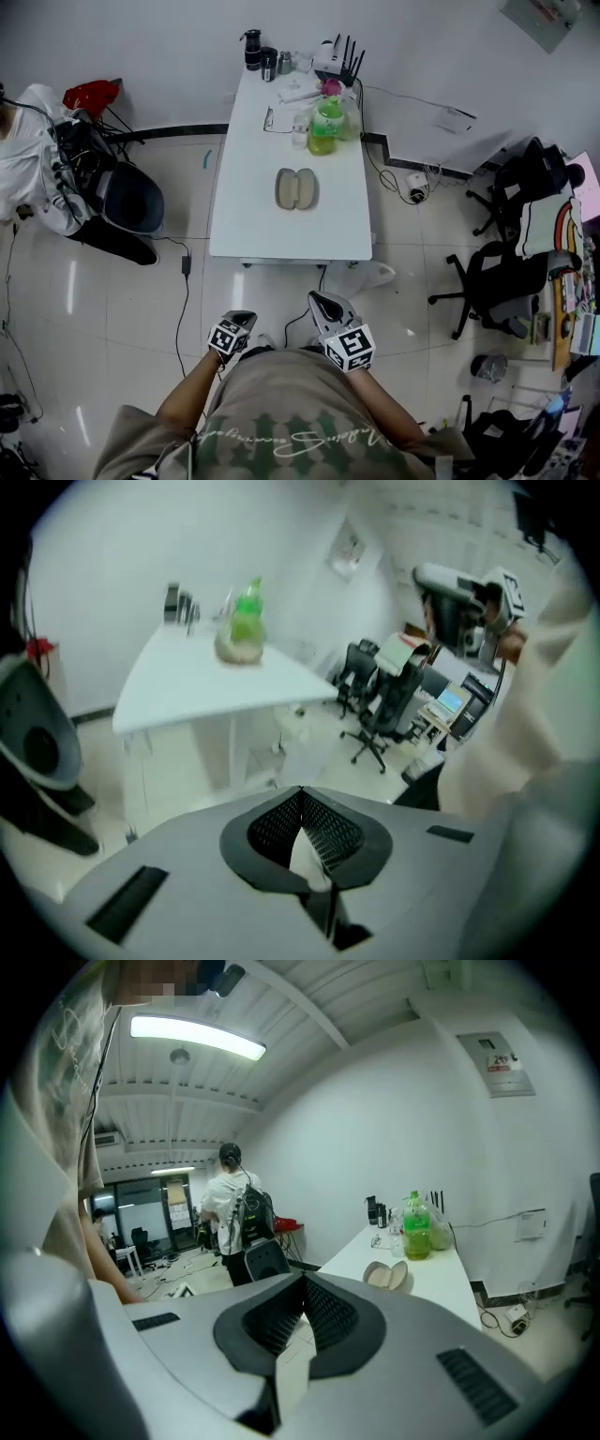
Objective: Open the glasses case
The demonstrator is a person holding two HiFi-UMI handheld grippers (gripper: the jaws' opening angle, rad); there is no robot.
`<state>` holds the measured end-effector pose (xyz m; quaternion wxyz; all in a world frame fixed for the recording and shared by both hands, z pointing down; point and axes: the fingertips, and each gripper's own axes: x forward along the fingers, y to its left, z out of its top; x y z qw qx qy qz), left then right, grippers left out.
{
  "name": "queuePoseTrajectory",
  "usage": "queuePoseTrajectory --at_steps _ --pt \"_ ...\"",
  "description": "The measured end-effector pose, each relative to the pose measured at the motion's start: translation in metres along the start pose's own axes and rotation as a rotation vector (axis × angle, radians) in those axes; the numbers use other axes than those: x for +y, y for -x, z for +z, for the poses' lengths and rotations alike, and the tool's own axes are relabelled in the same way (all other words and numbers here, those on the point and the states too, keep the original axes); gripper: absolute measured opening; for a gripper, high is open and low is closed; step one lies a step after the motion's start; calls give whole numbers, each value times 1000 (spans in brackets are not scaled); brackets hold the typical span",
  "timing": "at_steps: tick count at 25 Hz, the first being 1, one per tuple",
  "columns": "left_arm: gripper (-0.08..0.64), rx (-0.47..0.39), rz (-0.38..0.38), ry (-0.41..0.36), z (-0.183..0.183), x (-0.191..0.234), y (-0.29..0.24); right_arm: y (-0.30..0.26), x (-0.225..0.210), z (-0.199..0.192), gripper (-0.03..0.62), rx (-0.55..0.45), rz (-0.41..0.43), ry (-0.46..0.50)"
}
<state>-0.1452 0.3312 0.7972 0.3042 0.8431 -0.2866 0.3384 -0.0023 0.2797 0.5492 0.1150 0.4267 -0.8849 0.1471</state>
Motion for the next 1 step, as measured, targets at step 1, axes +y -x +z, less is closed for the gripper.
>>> queuePoseTrajectory --at_steps 1 --pt "8 -185 -21 -45 57 -14 -7 2 0 4 9 -9 -9 9"
